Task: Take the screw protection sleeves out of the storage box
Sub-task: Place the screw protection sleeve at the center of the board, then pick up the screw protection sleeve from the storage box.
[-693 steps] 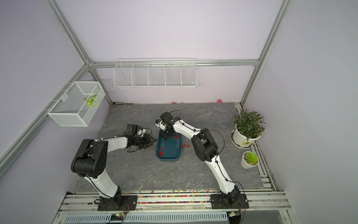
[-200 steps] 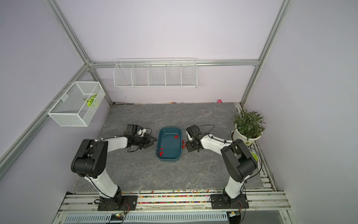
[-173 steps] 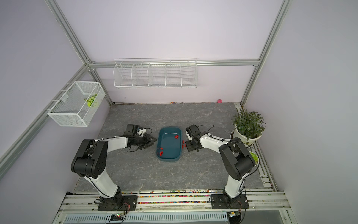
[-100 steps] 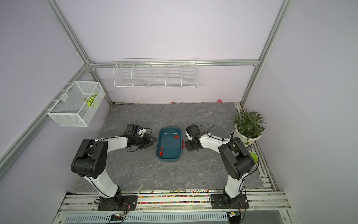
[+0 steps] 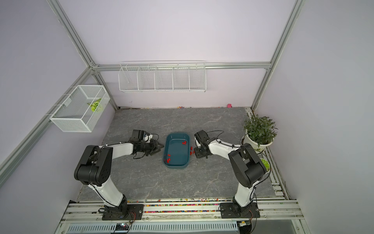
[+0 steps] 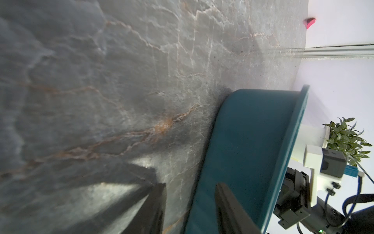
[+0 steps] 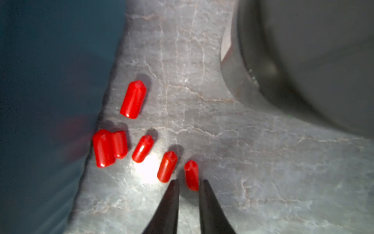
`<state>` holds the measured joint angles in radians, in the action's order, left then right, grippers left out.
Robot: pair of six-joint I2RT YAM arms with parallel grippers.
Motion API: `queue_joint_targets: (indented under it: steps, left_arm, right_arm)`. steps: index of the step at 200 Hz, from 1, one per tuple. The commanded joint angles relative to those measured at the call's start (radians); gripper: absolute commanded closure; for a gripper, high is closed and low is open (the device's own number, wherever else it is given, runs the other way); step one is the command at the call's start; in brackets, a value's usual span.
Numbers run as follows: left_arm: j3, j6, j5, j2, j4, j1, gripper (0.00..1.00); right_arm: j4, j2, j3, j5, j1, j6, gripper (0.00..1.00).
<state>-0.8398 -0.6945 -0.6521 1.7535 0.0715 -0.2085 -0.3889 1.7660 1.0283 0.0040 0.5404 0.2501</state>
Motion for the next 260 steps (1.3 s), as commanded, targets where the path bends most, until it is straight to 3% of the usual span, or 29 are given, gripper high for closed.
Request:
queue_joint_targets:
  steps: [1,76,131,168,228,260]
  left_arm:
    - [-0.011,0.018,-0.004,0.004,-0.016,0.004,0.54]
    - [-0.010,0.018,-0.007,0.003,-0.019,0.004,0.54]
    - [-0.008,0.018,-0.004,-0.003,-0.022,0.003,0.54]
    - [-0.001,0.017,-0.001,-0.010,-0.027,0.003,0.54]
    - [0.008,0.015,0.004,-0.023,-0.033,0.004,0.54]
    - [0.006,0.018,0.001,-0.023,-0.033,0.003,0.54]
  right_arm:
    - [-0.036,-0.061,0.009,0.016,-0.006,0.005,0.73]
    - [-0.074,-0.194,0.023,0.023,-0.004,0.010,0.66]
    - [-0.099,-0.202,0.129,-0.071,0.006,0.018,0.64]
    - [-0.130,-0.120,0.261,-0.077,0.047,0.012,0.65]
    - [-0.259,0.132,0.569,-0.022,0.133,-0.049,0.70]
    - [-0.297,0.237,0.650,0.016,0.156,-0.082,0.72]
